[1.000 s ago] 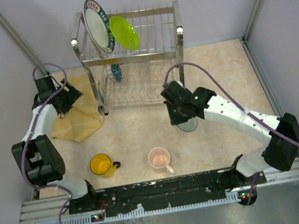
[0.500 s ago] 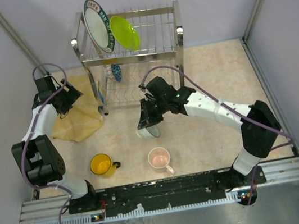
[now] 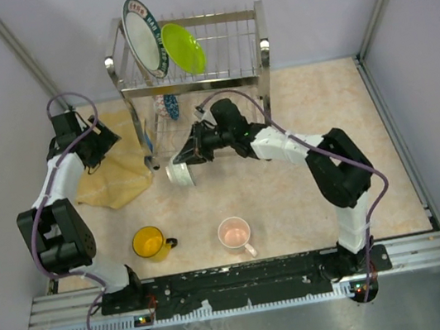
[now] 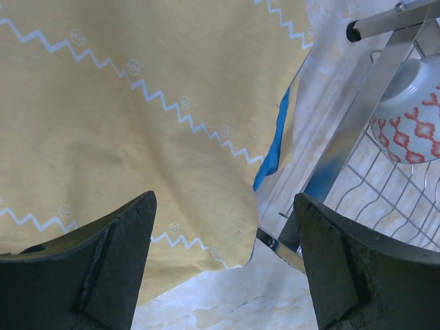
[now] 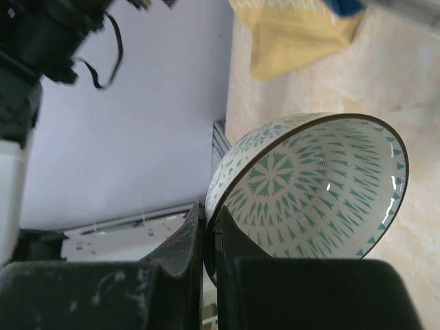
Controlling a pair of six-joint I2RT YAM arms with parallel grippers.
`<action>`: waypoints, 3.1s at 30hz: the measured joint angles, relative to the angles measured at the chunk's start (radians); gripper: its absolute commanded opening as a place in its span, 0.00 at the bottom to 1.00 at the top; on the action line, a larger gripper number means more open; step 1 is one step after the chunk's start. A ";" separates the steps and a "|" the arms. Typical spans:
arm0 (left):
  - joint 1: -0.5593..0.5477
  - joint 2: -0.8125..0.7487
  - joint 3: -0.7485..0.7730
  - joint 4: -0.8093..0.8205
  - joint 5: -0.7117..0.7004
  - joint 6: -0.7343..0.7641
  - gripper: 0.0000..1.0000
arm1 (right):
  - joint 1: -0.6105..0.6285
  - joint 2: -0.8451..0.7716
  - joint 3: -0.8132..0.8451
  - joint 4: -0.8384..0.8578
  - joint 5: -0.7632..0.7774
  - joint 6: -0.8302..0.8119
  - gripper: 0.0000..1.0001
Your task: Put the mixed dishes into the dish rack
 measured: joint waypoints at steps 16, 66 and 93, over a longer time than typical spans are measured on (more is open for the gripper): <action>0.000 0.002 0.030 -0.008 -0.004 0.009 0.87 | -0.069 0.217 0.210 0.314 0.071 0.177 0.00; 0.022 0.048 0.030 -0.009 -0.075 0.027 0.87 | -0.094 0.568 0.491 0.407 0.120 0.046 0.01; 0.026 0.044 0.030 -0.018 -0.075 0.033 0.88 | -0.056 0.368 0.450 0.137 0.198 -0.284 0.71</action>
